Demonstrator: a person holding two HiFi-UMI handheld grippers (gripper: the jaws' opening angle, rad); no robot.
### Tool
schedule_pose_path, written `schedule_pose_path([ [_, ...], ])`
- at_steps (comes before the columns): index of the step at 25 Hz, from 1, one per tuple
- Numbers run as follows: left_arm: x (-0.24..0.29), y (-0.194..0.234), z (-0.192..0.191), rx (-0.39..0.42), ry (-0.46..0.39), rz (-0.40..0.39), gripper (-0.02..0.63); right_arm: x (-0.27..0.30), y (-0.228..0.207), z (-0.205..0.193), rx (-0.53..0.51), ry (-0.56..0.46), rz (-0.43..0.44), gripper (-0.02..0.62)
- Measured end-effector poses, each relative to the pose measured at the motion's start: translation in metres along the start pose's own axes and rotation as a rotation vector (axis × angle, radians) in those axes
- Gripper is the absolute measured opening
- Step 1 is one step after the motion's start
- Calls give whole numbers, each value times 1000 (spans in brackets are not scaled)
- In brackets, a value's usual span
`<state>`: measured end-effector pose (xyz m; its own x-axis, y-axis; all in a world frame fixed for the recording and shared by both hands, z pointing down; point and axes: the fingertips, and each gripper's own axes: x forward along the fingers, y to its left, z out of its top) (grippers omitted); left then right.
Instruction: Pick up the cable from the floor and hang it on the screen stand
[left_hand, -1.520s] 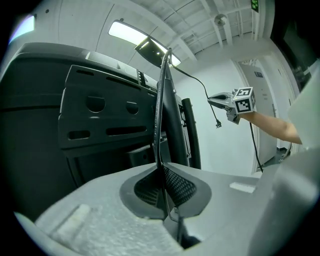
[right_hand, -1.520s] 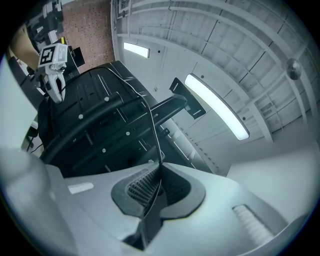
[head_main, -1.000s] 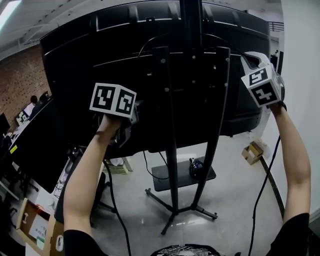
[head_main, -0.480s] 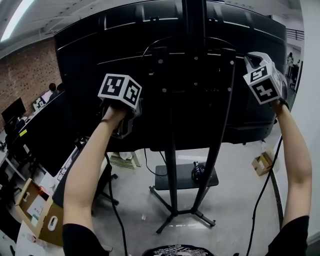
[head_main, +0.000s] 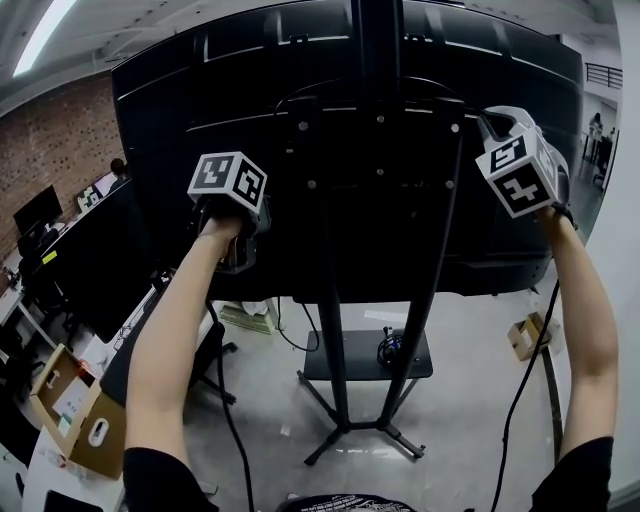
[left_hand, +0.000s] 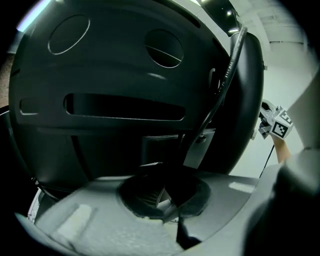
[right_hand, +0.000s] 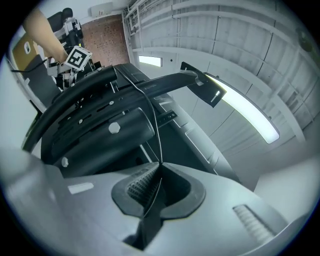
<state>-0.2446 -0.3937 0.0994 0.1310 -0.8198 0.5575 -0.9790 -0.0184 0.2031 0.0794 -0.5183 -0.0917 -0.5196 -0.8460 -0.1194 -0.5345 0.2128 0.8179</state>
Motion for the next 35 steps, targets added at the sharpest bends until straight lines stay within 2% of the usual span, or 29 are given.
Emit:
schedule_pose_path([
  [4,0,6,9,-3,-68,31,3,-4,8,1,98,3,65,21],
  [7,-10,4,19,70,-183,82,5,-7,15,-2,204,5,117,21],
  [11,-34,-8,33,182,-343,160,5,-2,31,-22,250,35,161,23],
  [14,-50,-20,42,207,-417,144,3,-3,53,-39,261,60,196,23],
  [21,-46,-22,41,140,-328,65,2,-9,74,-49,308,39,197,23],
  [26,-61,-17,49,99,-372,40,2,-13,82,-50,307,43,201,23],
  [30,-91,-4,76,-9,-407,32,2,-11,80,-51,301,37,192,25],
  [32,-98,2,86,-42,-356,54,2,-11,80,-51,301,38,192,25],
  [35,-101,8,93,-53,-227,117,3,-10,79,-52,305,35,192,25],
])
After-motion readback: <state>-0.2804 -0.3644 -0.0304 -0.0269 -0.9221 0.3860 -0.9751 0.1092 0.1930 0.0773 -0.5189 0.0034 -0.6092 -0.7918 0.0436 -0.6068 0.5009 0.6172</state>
